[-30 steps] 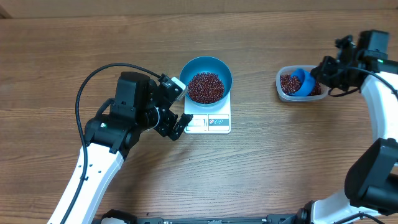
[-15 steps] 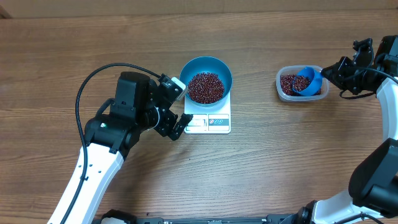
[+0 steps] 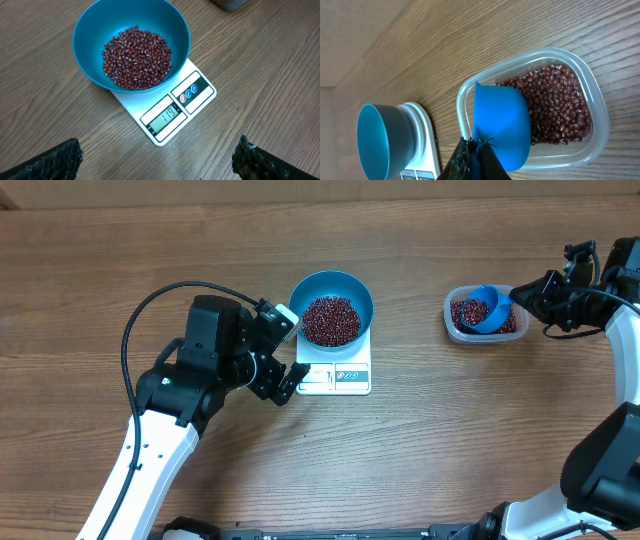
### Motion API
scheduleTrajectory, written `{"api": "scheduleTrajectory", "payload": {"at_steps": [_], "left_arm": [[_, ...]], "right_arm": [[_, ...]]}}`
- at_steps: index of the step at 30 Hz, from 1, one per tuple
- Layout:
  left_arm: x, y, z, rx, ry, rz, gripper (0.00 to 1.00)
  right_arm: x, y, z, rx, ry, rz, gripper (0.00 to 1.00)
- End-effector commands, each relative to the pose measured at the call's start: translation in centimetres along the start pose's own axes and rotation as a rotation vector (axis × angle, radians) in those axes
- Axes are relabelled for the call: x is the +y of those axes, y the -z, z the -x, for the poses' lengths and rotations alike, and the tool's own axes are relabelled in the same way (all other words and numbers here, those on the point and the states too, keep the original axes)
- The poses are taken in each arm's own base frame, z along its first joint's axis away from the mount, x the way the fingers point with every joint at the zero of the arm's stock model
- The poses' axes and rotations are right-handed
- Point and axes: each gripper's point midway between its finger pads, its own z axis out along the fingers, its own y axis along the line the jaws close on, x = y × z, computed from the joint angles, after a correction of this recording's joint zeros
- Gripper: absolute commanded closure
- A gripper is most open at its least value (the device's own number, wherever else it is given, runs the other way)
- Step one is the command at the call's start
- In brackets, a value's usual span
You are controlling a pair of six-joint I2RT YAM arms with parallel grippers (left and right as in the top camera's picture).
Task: Scoop item into bowl and weigh 150g on scale
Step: 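Lift the filled scoop with the right gripper and carry it left over the bowl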
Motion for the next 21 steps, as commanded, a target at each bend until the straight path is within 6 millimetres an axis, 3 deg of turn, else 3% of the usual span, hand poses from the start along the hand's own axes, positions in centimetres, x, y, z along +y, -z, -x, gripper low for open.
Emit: {"api": "scheduleTrajectory", "payload": {"at_steps": [1,12,21], "left_arm": [[-0.1,-0.3,-0.3,0.005,-0.008,-0.018,0.01],[-0.1,-0.3,-0.3,0.005,-0.008,-0.018,0.0],[-0.1,-0.3,-0.3,0.005,-0.008,-0.018,0.0]], "right_arm": [[1.2,1.2,0.2,-0.028,0.02,0.03,0.96],[1.8,3.5,0.9,-0.087,0.038,0.036,0.96],[4.5,5.3,0.8,-0.11,0.088,0.164,0.96]]}}
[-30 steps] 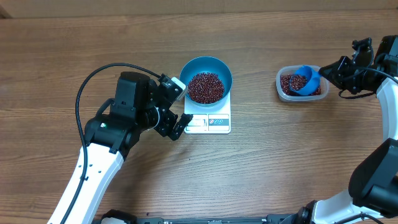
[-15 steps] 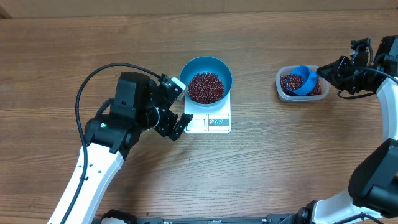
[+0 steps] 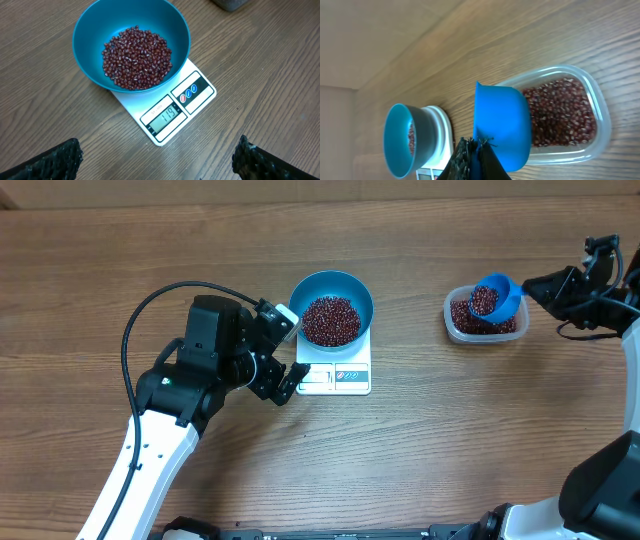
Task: Scoop item into bowl and weigh 150g on scale
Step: 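Lift the filled scoop with the right gripper and carry it left over the bowl, then tilt the scoop with the right gripper to pour beans slowly into the bowl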
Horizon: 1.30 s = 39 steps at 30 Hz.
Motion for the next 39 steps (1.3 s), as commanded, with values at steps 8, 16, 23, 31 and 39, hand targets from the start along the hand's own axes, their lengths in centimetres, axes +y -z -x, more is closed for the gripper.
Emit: {"api": "scheduleTrajectory", "payload": {"at_steps": [8,16,23,31,39], "left_arm": [[-0.1,-0.3,-0.3,0.006,-0.008,-0.017,0.0],[-0.1,-0.3,-0.3,0.006,-0.008,-0.017,0.01],[-0.1,-0.3,-0.3,0.006,-0.008,-0.017,0.0],[-0.1,-0.3,-0.3,0.006,-0.008,-0.017,0.0],[-0.1,-0.3,-0.3,0.005,-0.008,-0.017,0.0]], "right_arm": [[5.2,0.8,-0.4,-0.001,0.079,0.18,0.96],[9.8,-0.5,-1.2,0.038,0.15,0.24,0.96],[14.3,-2.3,-2.3,0.065,0.195,0.313,0.96],[20.0,-4.3,-4.5,0.084,0.313,0.399,0.96],[23.5,-6.2,-6.5,0.063,0.435,0.386,0.96]]}}
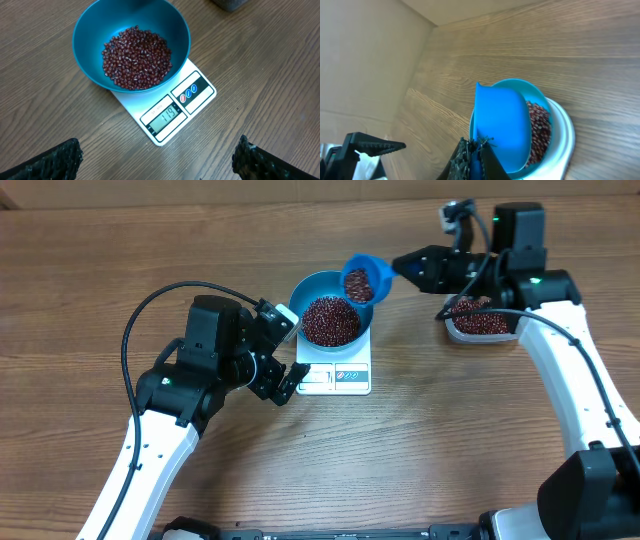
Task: Scoop item into bowl and weigh 150g on scale
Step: 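Tilt the scoop with the right gripper to pour beans slowly into the bowl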
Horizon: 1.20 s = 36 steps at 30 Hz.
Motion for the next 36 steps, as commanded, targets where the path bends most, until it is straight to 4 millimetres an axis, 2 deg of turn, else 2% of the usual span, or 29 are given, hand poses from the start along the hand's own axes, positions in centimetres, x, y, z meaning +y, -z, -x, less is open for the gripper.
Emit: {"api": "scheduleTrajectory", "payload": {"at_steps": [1,11,19,24,36], "left_arm": [[-0.1,-0.3,-0.3,0.006,-0.008,-0.017,0.0],[-0.1,-0.3,-0.3,0.006,-0.008,-0.017,0.01],[-0.1,-0.3,-0.3,0.006,-0.008,-0.017,0.0],[-0.1,-0.3,-0.3,0.006,-0.008,-0.017,0.01],[-0.1,-0.3,-0.3,0.006,-0.008,-0.017,0.01]], "right_arm": [[2.7,0.4,1.6,-0.062,0.11,-0.033,0.96],[3.3,-1.9,0.8,-0.052,0.351,-0.168,0.96],[5.4,-3.5,-0.2,-0.021,0.587,-0.131,0.96],[5.8,-3.7,-0.5,-0.009,0.696,-0.123,0.96],[5.8,-3.7,-0.5,-0.005,0.749,-0.123,0.96]]}}
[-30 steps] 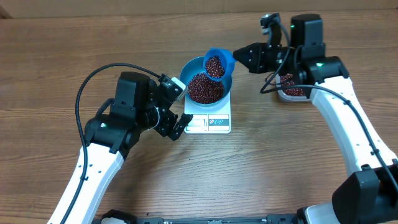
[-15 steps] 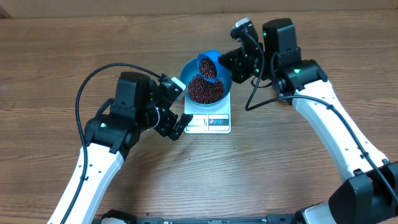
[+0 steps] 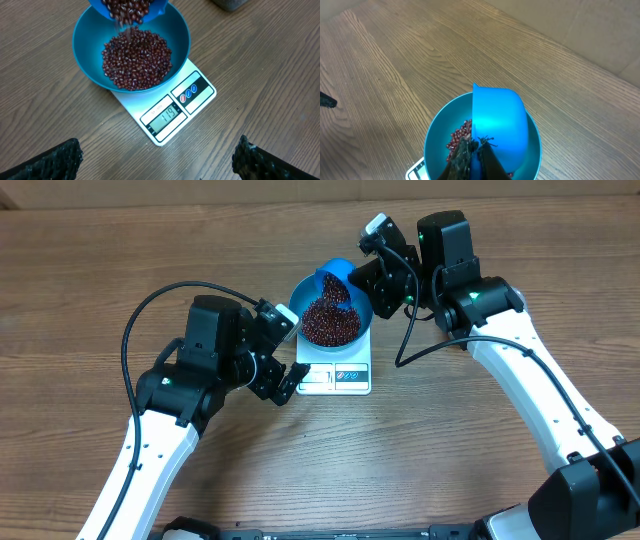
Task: Scoop item into bowl and weigh 150g on scale
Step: 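Tilt the scoop with the right gripper to pour beans slowly into the bowl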
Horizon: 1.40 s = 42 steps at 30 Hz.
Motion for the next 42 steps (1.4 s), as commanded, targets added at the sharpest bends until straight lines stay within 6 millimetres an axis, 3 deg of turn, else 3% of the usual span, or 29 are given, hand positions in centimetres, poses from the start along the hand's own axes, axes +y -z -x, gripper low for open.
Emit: {"api": "scheduleTrajectory", "payload": {"at_steps": [1,13,42], "left_arm": [[-0.14,-0.32,-0.32,0.006,-0.008,-0.017,0.01],[-0.14,-0.32,-0.32,0.006,-0.008,-0.017,0.0],[-0.14,-0.32,-0.32,0.006,-0.008,-0.017,0.01]], "right_arm": [[0.5,1.77,2.76,-0.069,0.07,-0.017,0.96],[0.49,1.77,2.8,-0.07,0.142,-0.021,0.96],[0.57,1.73,2.46,-0.058,0.133,-0.016,0.96]]}}
